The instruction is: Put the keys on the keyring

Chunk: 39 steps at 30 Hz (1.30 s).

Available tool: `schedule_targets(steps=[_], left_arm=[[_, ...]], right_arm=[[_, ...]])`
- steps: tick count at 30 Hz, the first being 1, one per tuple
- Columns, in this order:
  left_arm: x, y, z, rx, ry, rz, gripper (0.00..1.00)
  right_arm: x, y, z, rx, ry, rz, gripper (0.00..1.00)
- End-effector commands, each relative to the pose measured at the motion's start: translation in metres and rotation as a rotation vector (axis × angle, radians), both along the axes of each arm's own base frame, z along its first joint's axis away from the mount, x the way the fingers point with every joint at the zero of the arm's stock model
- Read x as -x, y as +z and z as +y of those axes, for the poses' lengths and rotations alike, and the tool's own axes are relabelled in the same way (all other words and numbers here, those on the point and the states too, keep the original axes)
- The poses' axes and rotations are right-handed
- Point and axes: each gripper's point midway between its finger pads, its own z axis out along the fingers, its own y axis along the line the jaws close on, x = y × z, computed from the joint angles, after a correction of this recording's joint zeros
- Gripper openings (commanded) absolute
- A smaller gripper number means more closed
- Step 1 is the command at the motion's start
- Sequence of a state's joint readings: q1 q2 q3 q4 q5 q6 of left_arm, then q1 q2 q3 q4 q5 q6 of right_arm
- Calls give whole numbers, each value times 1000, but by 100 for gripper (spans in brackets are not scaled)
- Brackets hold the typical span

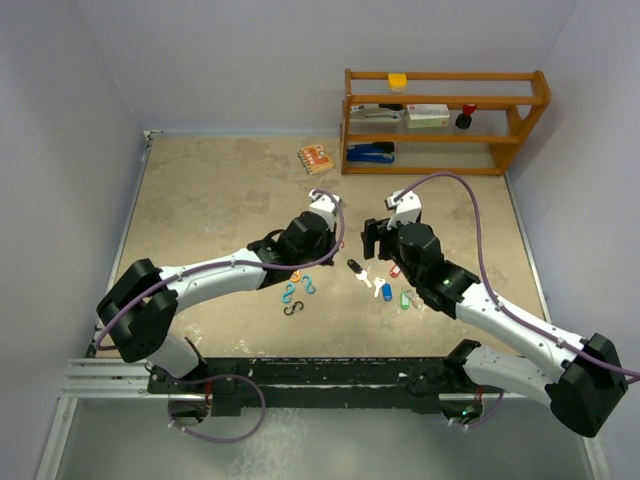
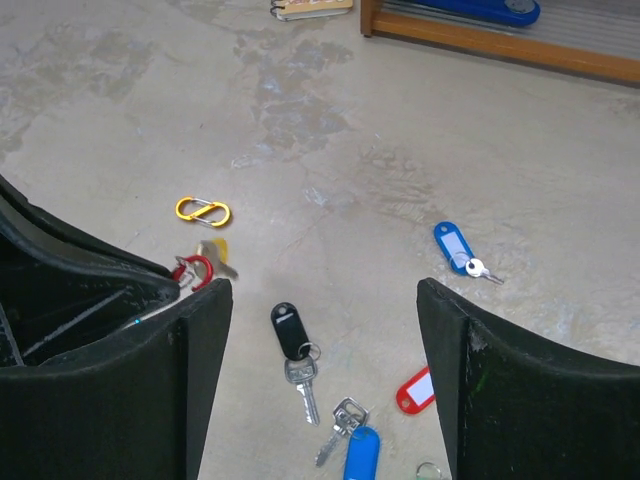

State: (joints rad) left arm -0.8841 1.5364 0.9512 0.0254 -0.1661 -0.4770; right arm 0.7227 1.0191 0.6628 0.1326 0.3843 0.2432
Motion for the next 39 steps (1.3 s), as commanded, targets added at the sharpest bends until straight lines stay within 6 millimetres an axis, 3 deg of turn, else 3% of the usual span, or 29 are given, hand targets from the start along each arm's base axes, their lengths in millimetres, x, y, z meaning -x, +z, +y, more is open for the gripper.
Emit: schedule_targets(steps=[1, 14, 23, 32, 39], left_arm=[[-30, 37, 14, 8, 148, -94, 0], [-138, 27, 109, -160, 556, -87, 0], [-203, 11, 147, -198, 654, -59, 0], [-245, -4, 170, -201, 681, -42, 0], [-249, -15, 176, -234, 695, -22, 0]], right_arm=[[0, 5, -9, -10, -49, -17, 78], [4, 13, -15, -16, -56, -31, 86], [6, 12, -15, -10, -50, -27, 88], [4, 7, -11, 2, -35, -18, 88], [2, 5, -8, 4, -30, -10, 88]])
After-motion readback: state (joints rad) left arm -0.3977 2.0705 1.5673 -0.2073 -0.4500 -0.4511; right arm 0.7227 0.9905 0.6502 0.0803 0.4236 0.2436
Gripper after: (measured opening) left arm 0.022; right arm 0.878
